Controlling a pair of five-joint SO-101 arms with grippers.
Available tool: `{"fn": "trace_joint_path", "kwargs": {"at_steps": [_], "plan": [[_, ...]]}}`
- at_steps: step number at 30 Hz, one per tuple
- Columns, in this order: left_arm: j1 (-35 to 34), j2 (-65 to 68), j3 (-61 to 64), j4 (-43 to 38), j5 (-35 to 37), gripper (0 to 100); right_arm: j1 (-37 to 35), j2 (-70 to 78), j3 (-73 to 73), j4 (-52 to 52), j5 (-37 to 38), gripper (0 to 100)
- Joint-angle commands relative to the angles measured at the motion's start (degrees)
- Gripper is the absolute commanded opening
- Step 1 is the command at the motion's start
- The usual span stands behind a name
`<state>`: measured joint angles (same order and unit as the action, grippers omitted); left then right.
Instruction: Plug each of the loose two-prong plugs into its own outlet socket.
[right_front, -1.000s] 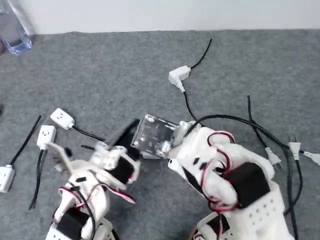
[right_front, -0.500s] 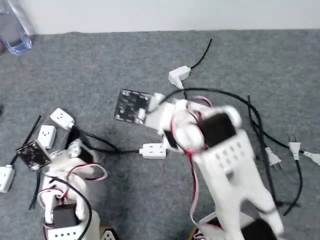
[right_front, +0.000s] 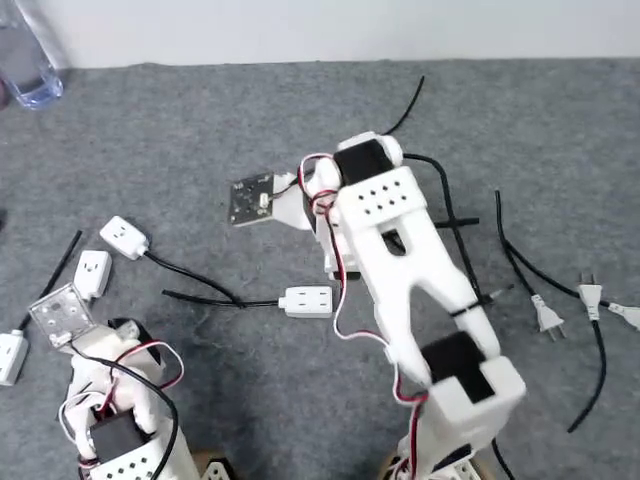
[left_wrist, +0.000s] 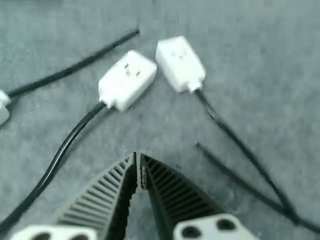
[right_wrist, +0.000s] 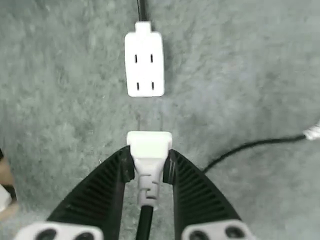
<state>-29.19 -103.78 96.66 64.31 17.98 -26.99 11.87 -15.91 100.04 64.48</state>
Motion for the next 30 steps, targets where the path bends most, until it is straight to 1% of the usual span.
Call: {"fn": "trace_joint_path", "kwargs": {"at_steps": [1, 4, 11, 14, 19, 30], "plan": [[-0.26, -0.7, -0.31, 1.23, -0.7, 1, 0.4, 2.07, -2.99, 1.71, 2.73, 0.8], [-0.35, -0.7, -0.31, 1.76, -0.88, 1, 0.31, 4.09, -2.99, 1.71, 3.69, 0.8], [-0.35, -0.7, -0.31, 2.02, -4.57, 1, -0.04, 6.81, -2.99, -0.48, 3.78, 0.8], [-0.44, -0.7, -0.31, 2.02, -5.63, 1, -1.36, 8.84, -2.99, -1.1, 3.6, 0.8], [-0.53, -0.7, -0.31, 2.02, -5.98, 1, -3.12, 11.65, -2.99, -3.03, 2.99, 0.8], [-0.53, -0.7, -0.31, 2.02, -5.98, 1, -2.33, 12.09, -2.99, -5.41, 2.9, 0.8]]}}
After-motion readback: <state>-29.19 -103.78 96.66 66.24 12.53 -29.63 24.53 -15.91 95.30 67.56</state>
